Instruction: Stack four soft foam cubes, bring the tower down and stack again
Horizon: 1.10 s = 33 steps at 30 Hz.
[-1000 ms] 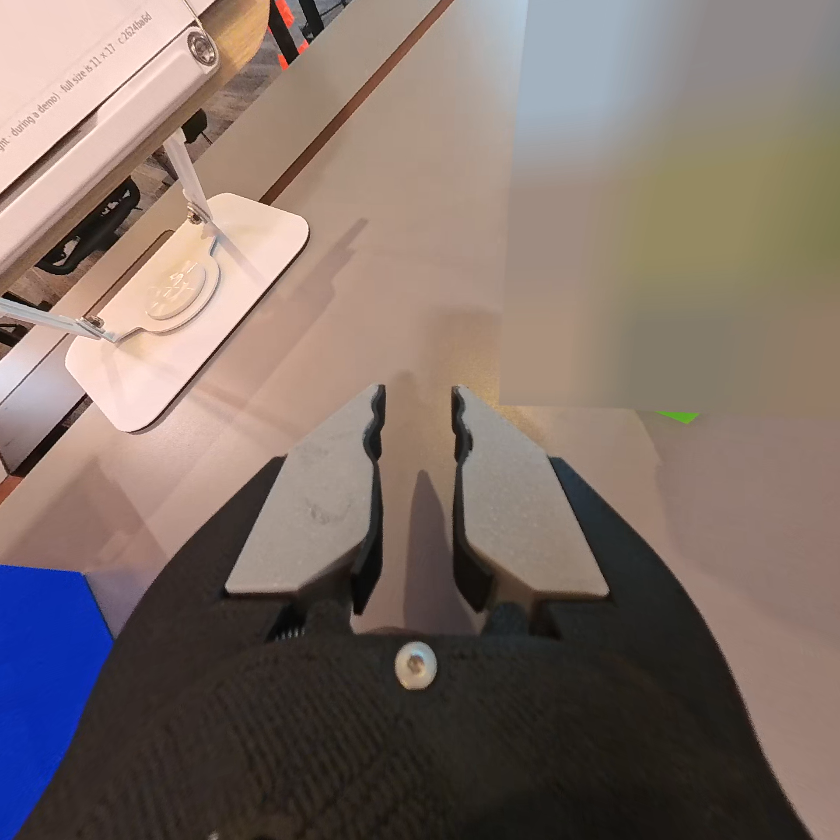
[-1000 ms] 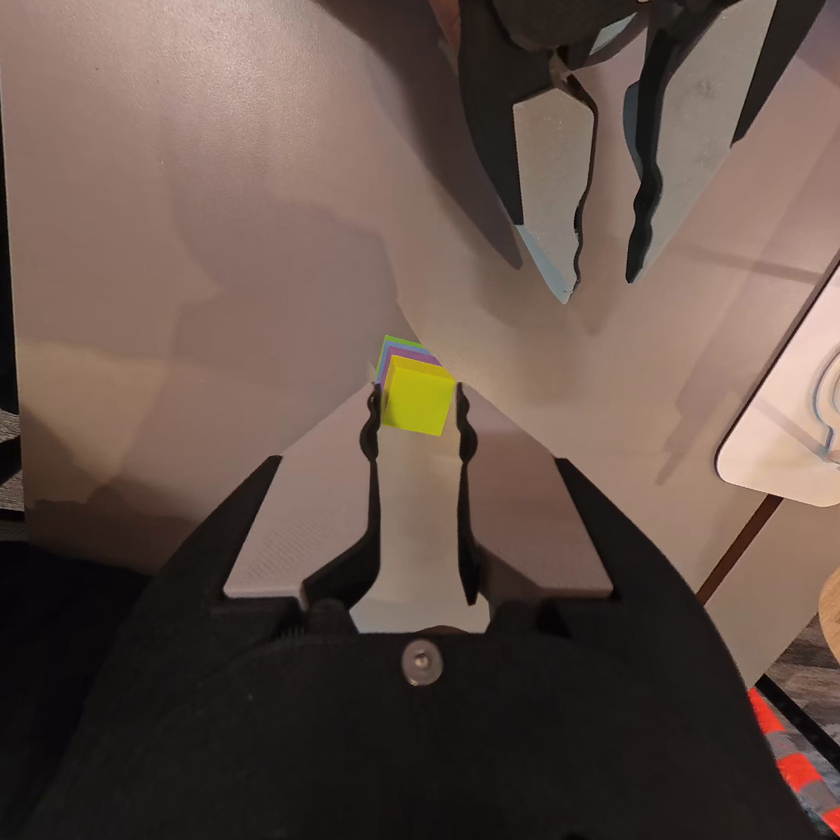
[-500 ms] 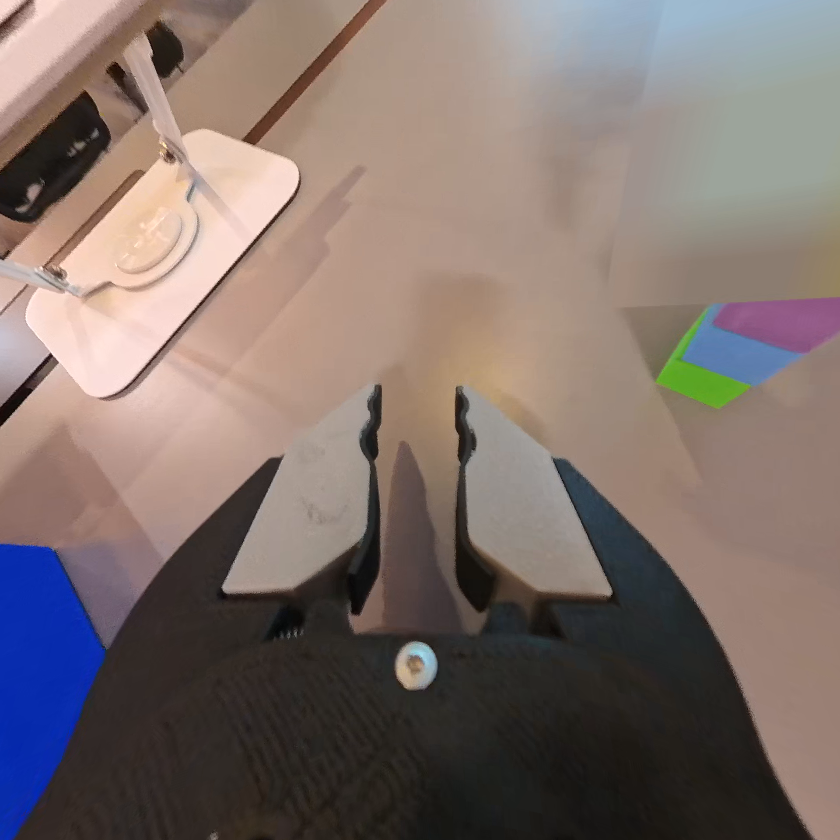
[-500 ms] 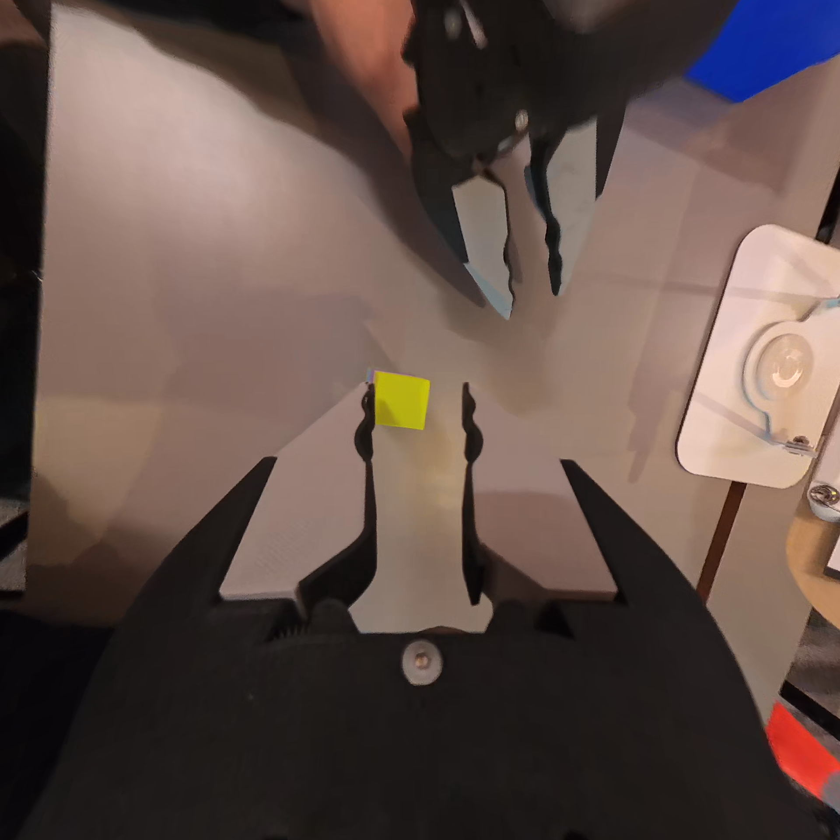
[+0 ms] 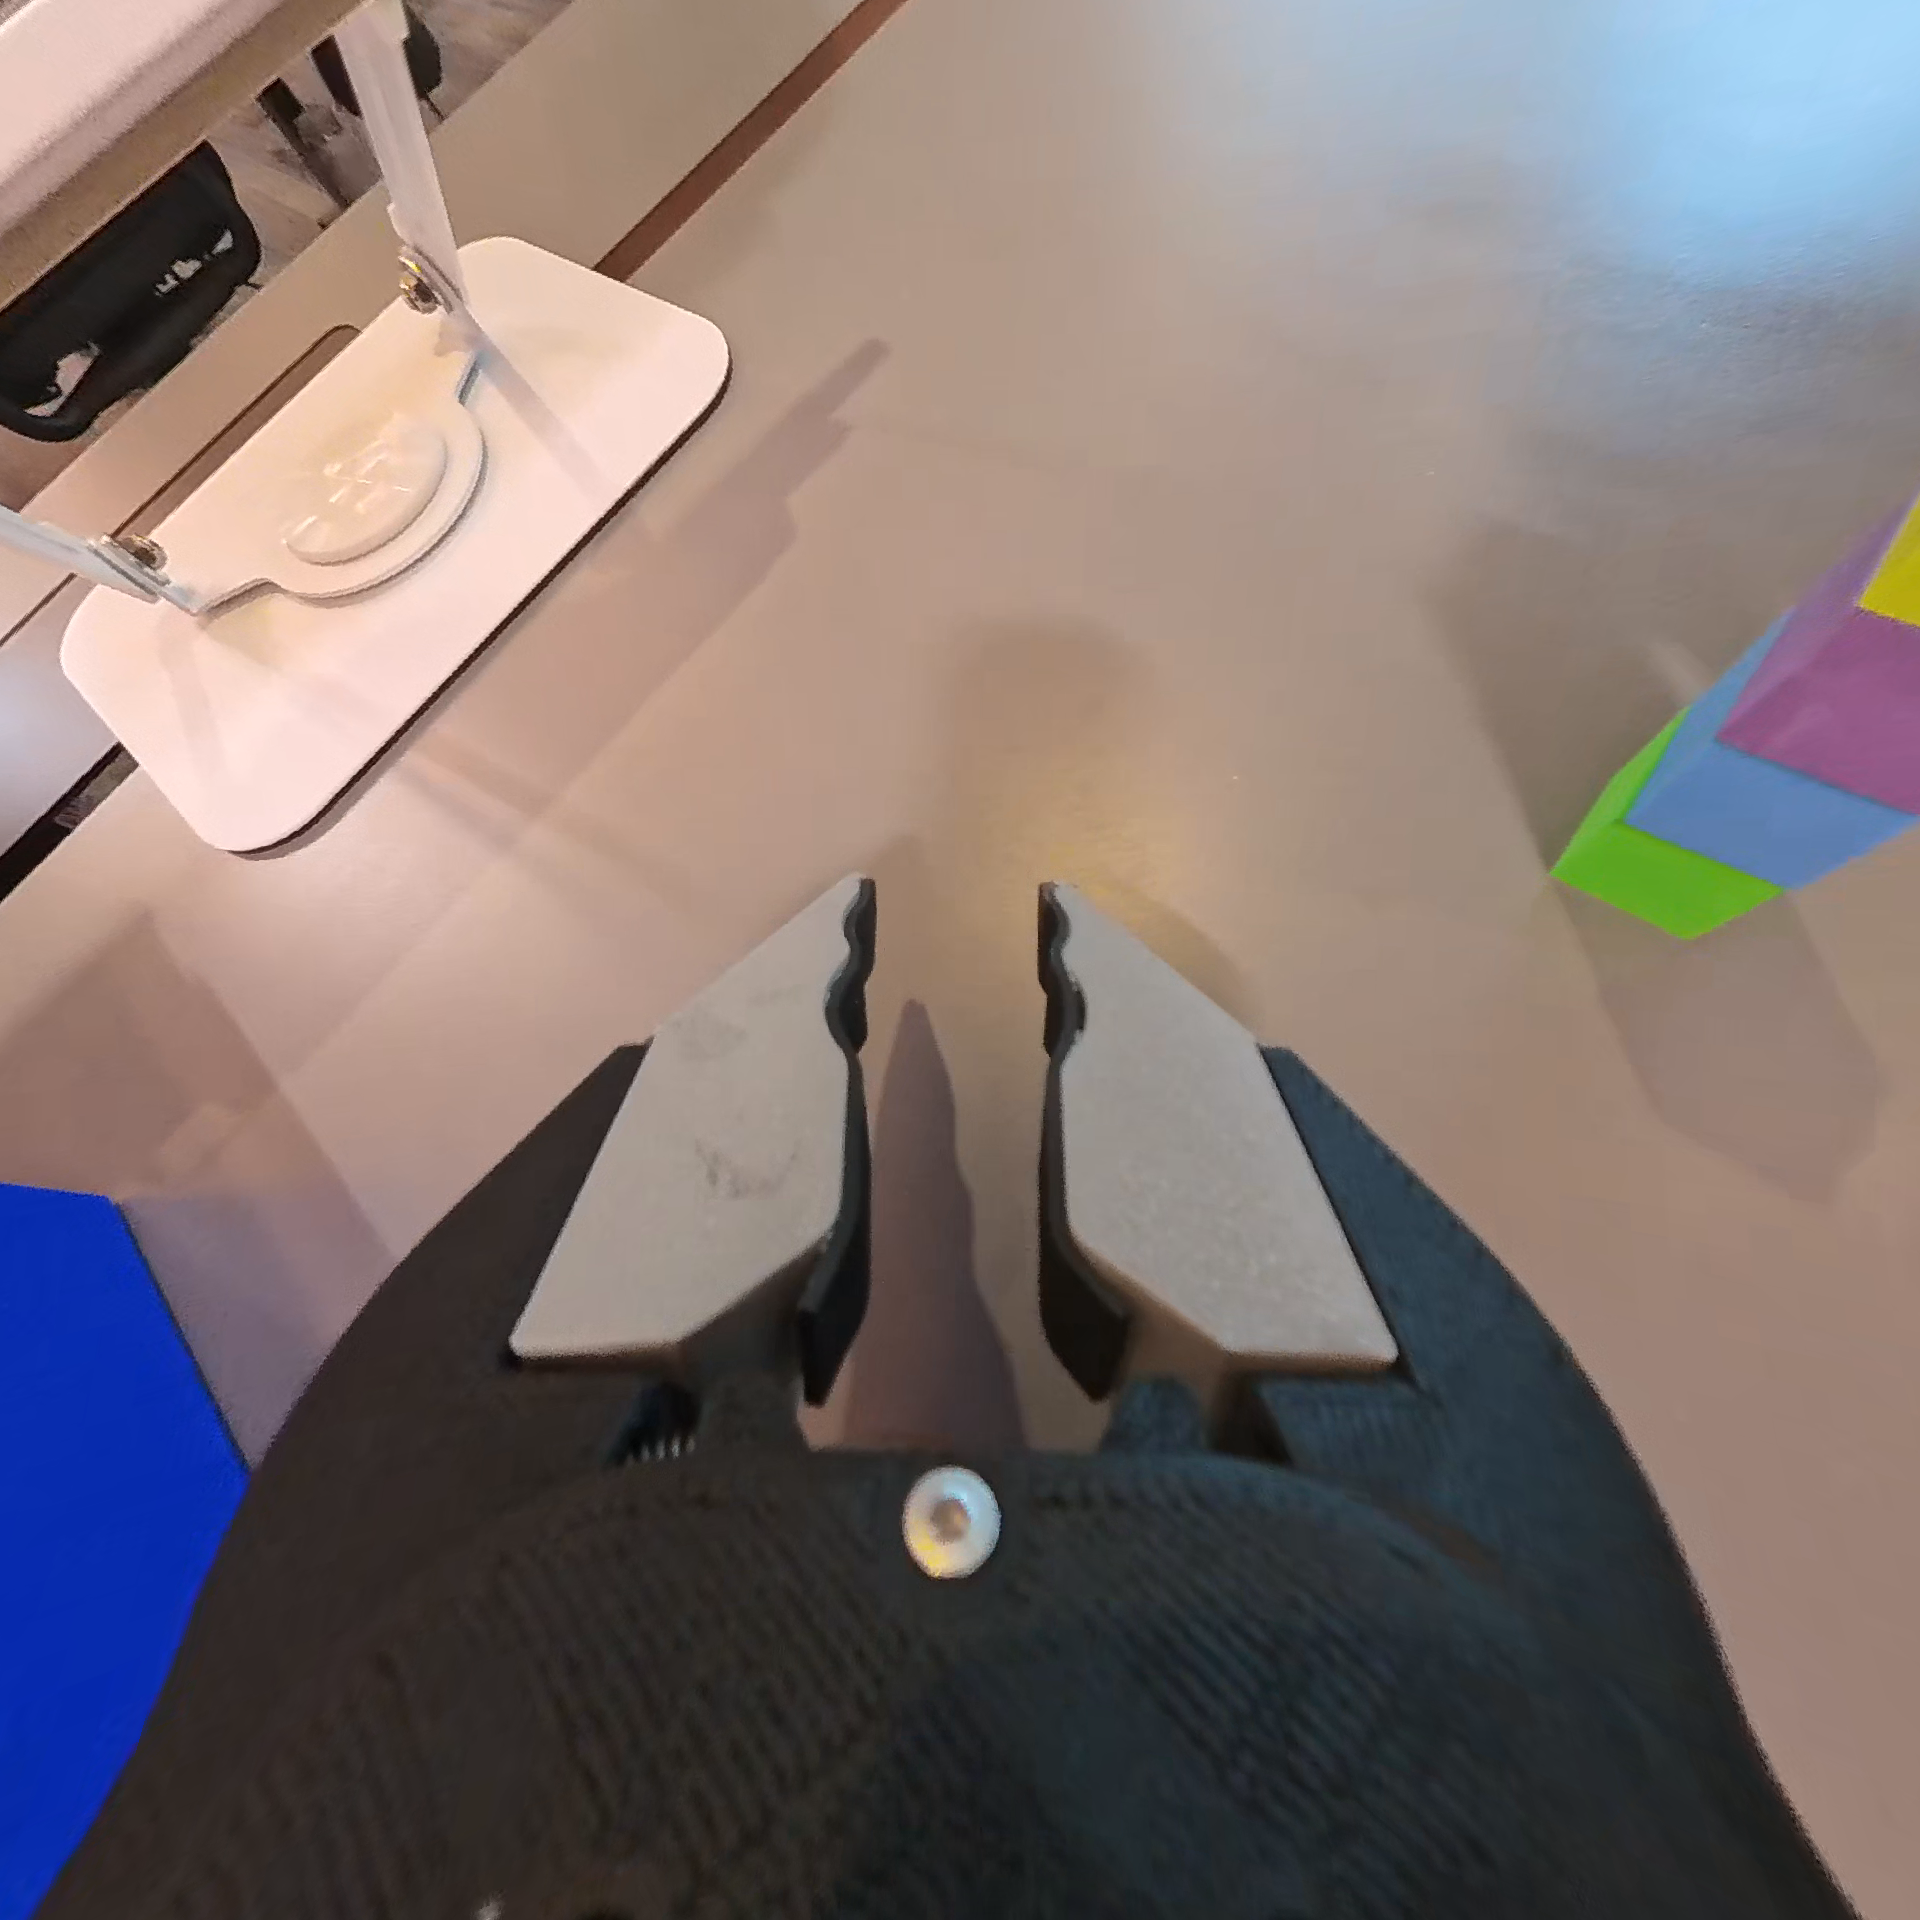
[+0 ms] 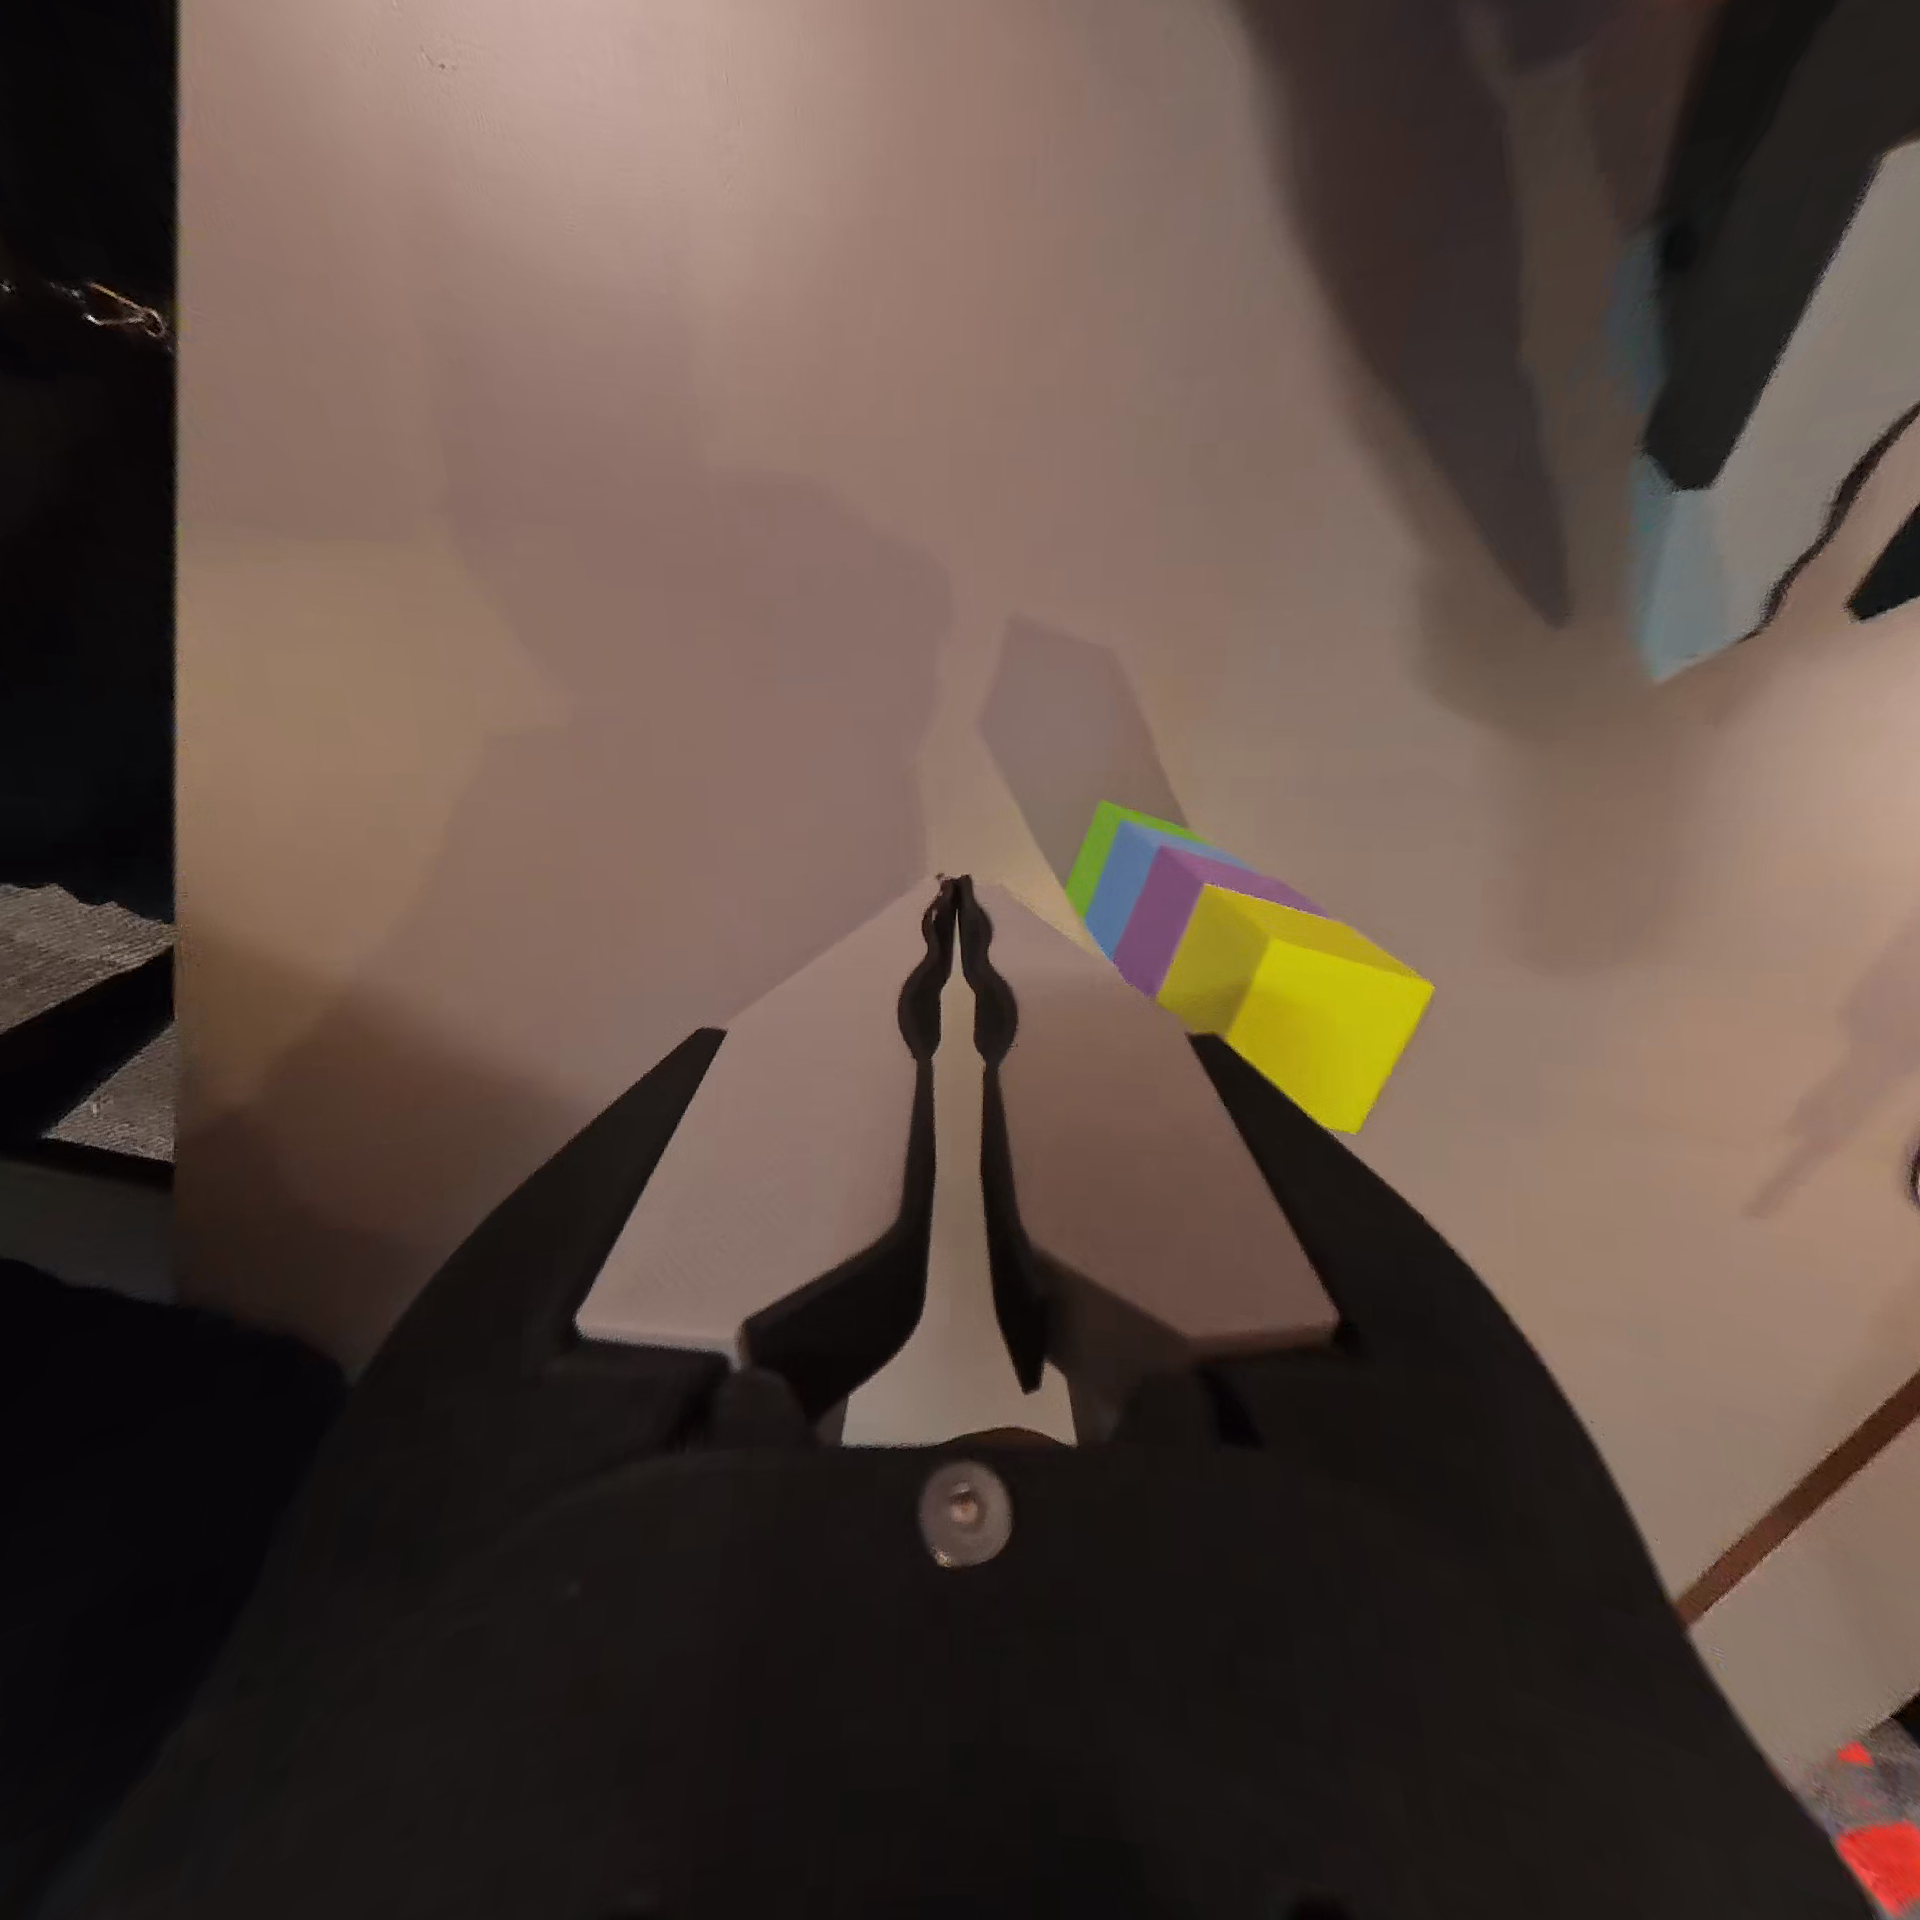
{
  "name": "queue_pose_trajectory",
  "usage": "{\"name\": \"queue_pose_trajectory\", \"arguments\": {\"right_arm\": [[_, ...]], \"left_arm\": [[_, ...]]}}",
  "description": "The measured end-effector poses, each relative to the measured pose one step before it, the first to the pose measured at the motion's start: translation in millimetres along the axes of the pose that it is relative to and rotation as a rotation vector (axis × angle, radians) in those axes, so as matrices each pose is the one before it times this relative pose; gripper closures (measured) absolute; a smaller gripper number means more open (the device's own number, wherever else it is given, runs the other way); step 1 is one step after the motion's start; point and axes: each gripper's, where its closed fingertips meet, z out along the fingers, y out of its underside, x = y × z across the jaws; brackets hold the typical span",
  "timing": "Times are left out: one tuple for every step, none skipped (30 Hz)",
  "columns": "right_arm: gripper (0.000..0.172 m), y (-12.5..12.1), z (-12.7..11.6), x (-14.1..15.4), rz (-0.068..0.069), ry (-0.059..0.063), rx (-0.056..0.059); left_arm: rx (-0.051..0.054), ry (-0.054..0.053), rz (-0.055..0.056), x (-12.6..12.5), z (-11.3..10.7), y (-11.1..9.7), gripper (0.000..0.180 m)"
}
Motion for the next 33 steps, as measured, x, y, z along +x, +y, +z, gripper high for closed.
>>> {"name": "queue_pose_trajectory", "arguments": {"right_arm": [[0.172,1.87,4.08,-0.11,0.002,-0.0021,-0.0084],[0.172,0.85,2.24,-0.51,0.0005,-0.0044,-0.0057],[0.172,0.2,2.31,-0.27,-0.0005,-0.0029,-0.0043],[0.172,0.32,2.57,0.93,-0.0016,0.0046,-0.0068],[0.172,1.09,2.42,2.09,-0.0031,0.0111,-0.0115],[0.172,0.87,3.25,2.52,-0.0063,0.017,-0.0104],[0.172,1.19,1.84,2.4,-0.0094,0.0179,-0.0083],[0.172,1.18,1.72,1.92,-0.0094,0.0153,-0.0064],[0.172,1.72,1.68,3.07,-0.0077,0.0213,-0.0103],[0.172,3.1,1.89,4.95,-0.0023,0.0386,-0.0201],[0.172,4.65,1.42,9.56,0.0055,0.0534,-0.0288],[0.172,4.4,0.87,11.31,0.0166,0.0561,-0.0263],[0.172,2.55,0.06,11.69,0.0253,0.0528,-0.014],[0.172,1.35,-0.25,11.53,0.0283,0.0461,-0.003],[0.172,0.72,-0.38,10.05,0.0275,0.037,0.0043],[0.172,0.12,-0.24,7.06,0.0226,0.022,0.0092],[0.172,-0.5,-0.53,6.31,0.0151,0.023,0.0139],[0.172,-0.81,-1.67,8.92,0.0118,0.036,0.0165],[0.172,-1.05,-0.66,6.46,0.0164,0.0275,0.0121],[0.172,-0.12,-0.44,3.55,0.0171,0.0103,0.0062],[0.172,0.37,-2.08,4.78,0.0108,0.0131,0.0081],[0.172,-0.37,-1.88,3.48,0.0089,0.0129,0.0104],[0.172,-0.14,-2.2,2.27,0.0098,0.0058,0.0094],[0.172,0.64,-2.4,1.51,0.0083,0.0019,0.008],[0.172,0.81,-2.15,2.24,0.0074,0.0051,0.0066],[0.172,0.9,-2.06,1.88,0.0089,0.0058,0.0067],[0.172,0.52,-2.47,2.29,0.0114,0.0059,0.0067],[0.172,0.52,-2.95,3.02,0.0148,0.0088,0.008],[0.172,1.14,-6.05,5.52,0.0189,0.007,0.0098],[0.172,0.58,-2.52,3.52,0.0233,0.0054,0.013],[0.172,0.7,-3.73,5.55,0.0276,0.0086,0.0165],[0.171,-0.27,-2.5,4.51,0.0336,0.0084,0.0194],[0.171,-0.85,-1.91,4.79,0.0412,0.0073,0.0231]], "left_arm": [[0.0001,-0.001,-0.0031,-0.77,-0.14,0.34,0.152],[-0.0005,-0.0013,-0.0023,-0.84,-0.12,0.49,0.152],[-0.0014,-0.0014,-0.0021,-0.76,-0.04,0.48,0.152],[-0.0015,-0.0009,-0.0021,-0.59,0.03,0.27,0.152],[-0.0007,0.0007,-0.0015,-0.24,-0.07,0.37,0.152],[-0.0003,0.0003,-0.0007,-0.22,-0.04,0.14,0.152],[-0.0004,-0.0007,0.0001,-0.24,0.02,0.06,0.152],[-0.0011,0.0001,0.0004,-0.05,0.06,0.18,0.152],[-0.0014,0.0002,0.0004,-0.03,0.03,0.24,0.152],[-0.0009,0.0009,0.0003,0.16,0.1,0.11,0.152],[-0.0007,0.0015,0.0,0.26,0.12,0.08,0.152],[-0.001,0.0013,0.0004,0.27,0.32,0.19,0.152],[-0.0015,0.0014,0.0012,0.47,0.34,0.28,0.152],[-0.0027,0.0009,0.0013,0.31,0.46,0.45,0.152],[-0.0034,-0.0001,0.0014,0.18,0.47,0.61,0.152],[-0.0025,-0.0008,0.0009,-0.04,0.28,0.47,0.152],[-0.0009,-0.0012,-0.0005,-0.23,0.1,0.29,0.152],[0.0,-0.0019,-0.0021,-0.55,0.02,0.1,0.152],[-0.0003,-0.0038,-0.0031,-1.01,-0.16,0.22,0.152],[0.0,-0.0025,-0.0036,-1.06,-0.29,0.24,0.152],[0.0012,0.0001,-0.0047,-0.76,-0.39,0.13,0.152],[0.0015,-0.0001,-0.0056,-0.79,-0.3,0.04,0.152],[0.0003,0.0006,-0.0049,-0.46,-0.23,0.13,0.152],[-0.0005,0.0017,-0.0027,-0.11,-0.11,0.13,0.152],[-0.0002,0.0004,-0.0002,-0.01,-0.04,0.07,0.152],[-0.0004,-0.0009,0.0015,-0.01,-0.04,0.02,0.152],[-0.0016,-0.0003,0.0017,0.3,0.16,0.15,0.152],[-0.0024,0.0003,0.0015,0.26,0.15,0.26,0.152],[-0.0024,0.0004,0.0014,0.24,0.28,0.29,0.151],[-0.0026,0.0,0.0009,0.19,0.17,0.41,0.152],[-0.002,0.0,0.0001,0.01,0.16,0.29,0.152],[-0.0009,0.0006,-0.0007,0.19,0.1,0.1,0.152],[-0.0013,0.0002,-0.0012,0.01,0.05,0.1,0.152]]}}
